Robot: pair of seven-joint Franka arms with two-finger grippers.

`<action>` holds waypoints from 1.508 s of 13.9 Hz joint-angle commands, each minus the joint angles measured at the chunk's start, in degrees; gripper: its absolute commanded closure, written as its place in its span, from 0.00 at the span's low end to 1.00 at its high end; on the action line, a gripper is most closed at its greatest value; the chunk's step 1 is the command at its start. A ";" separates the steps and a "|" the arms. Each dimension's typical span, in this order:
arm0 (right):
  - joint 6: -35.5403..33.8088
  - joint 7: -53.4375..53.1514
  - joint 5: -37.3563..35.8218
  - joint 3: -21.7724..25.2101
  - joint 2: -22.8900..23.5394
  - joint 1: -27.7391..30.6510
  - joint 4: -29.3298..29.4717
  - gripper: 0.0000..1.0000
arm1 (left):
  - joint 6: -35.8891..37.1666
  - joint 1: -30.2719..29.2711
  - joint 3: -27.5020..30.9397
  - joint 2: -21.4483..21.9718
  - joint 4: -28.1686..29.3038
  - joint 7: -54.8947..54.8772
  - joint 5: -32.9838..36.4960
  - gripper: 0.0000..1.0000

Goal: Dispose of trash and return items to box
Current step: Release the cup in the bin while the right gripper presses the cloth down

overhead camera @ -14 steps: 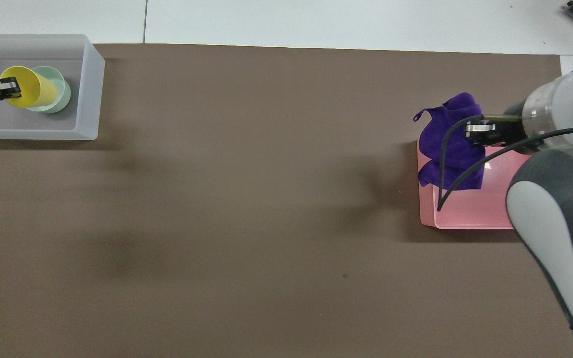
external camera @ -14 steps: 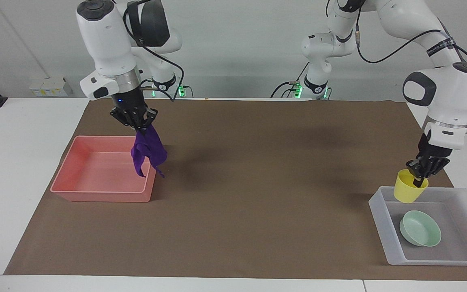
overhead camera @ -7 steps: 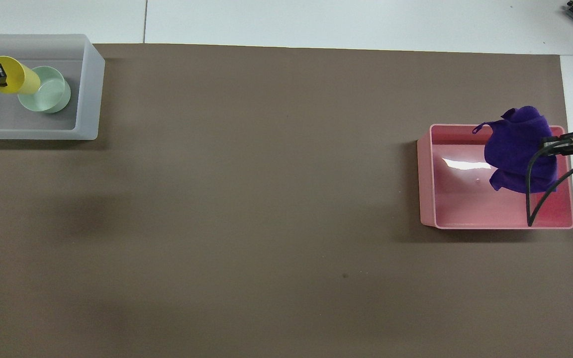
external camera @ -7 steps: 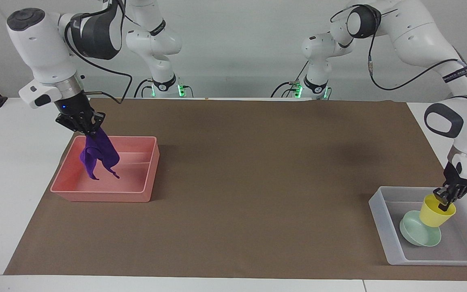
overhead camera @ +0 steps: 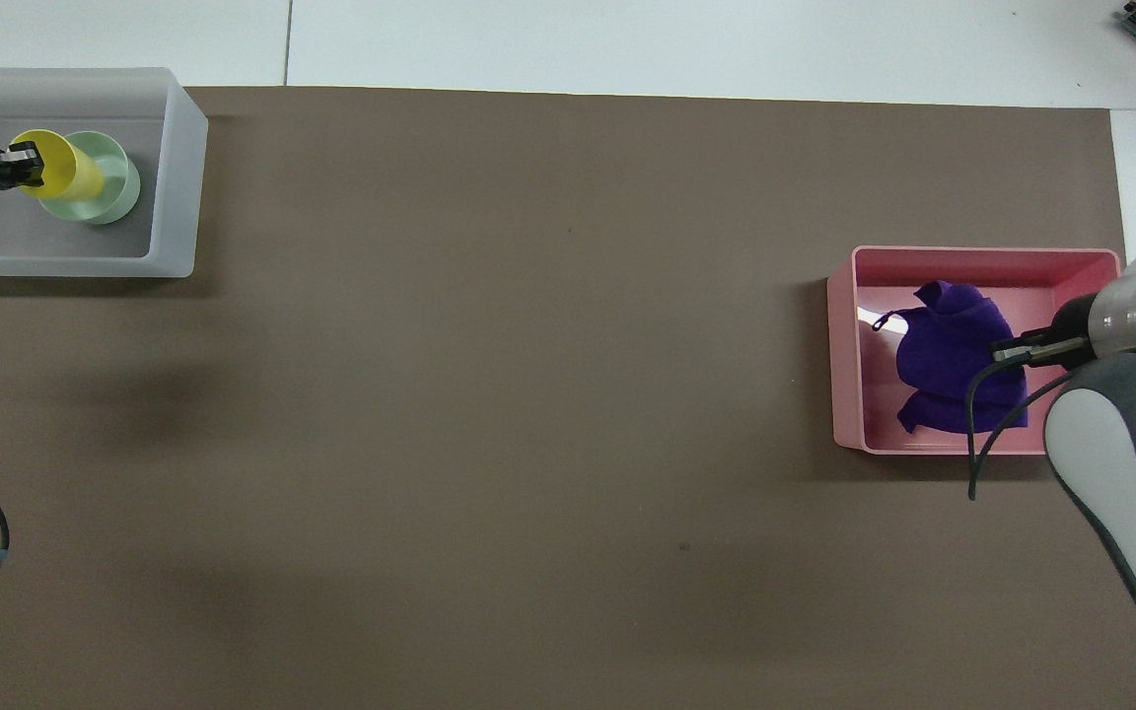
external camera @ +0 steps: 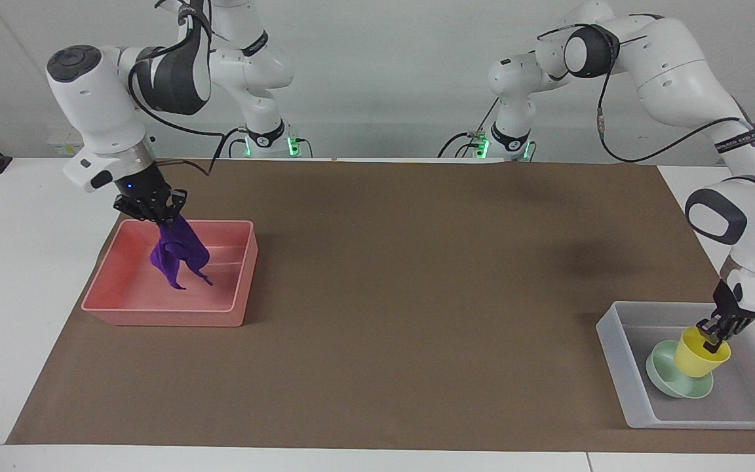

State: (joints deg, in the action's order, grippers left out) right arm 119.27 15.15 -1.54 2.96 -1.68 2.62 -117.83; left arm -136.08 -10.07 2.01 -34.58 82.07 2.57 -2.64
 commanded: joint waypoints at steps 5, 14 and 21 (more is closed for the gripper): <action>9.47 1.46 -1.62 -0.06 2.29 2.74 -6.26 1.00 | 0.90 0.13 -0.34 0.47 0.02 -1.08 -0.79 0.37; 14.15 -4.42 -1.62 -0.15 6.86 4.59 -6.54 0.00 | 6.60 6.19 -0.08 23.03 19.33 -11.89 -0.79 0.00; 5.55 -23.56 -1.62 -0.85 5.02 -1.55 1.54 0.00 | 20.12 14.28 -0.08 40.90 29.64 -10.84 -0.26 0.00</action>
State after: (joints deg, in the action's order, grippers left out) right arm 127.88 -3.21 -2.23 2.77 4.20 1.91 -118.40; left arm -119.49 2.65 1.02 2.09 108.29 -7.73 -2.65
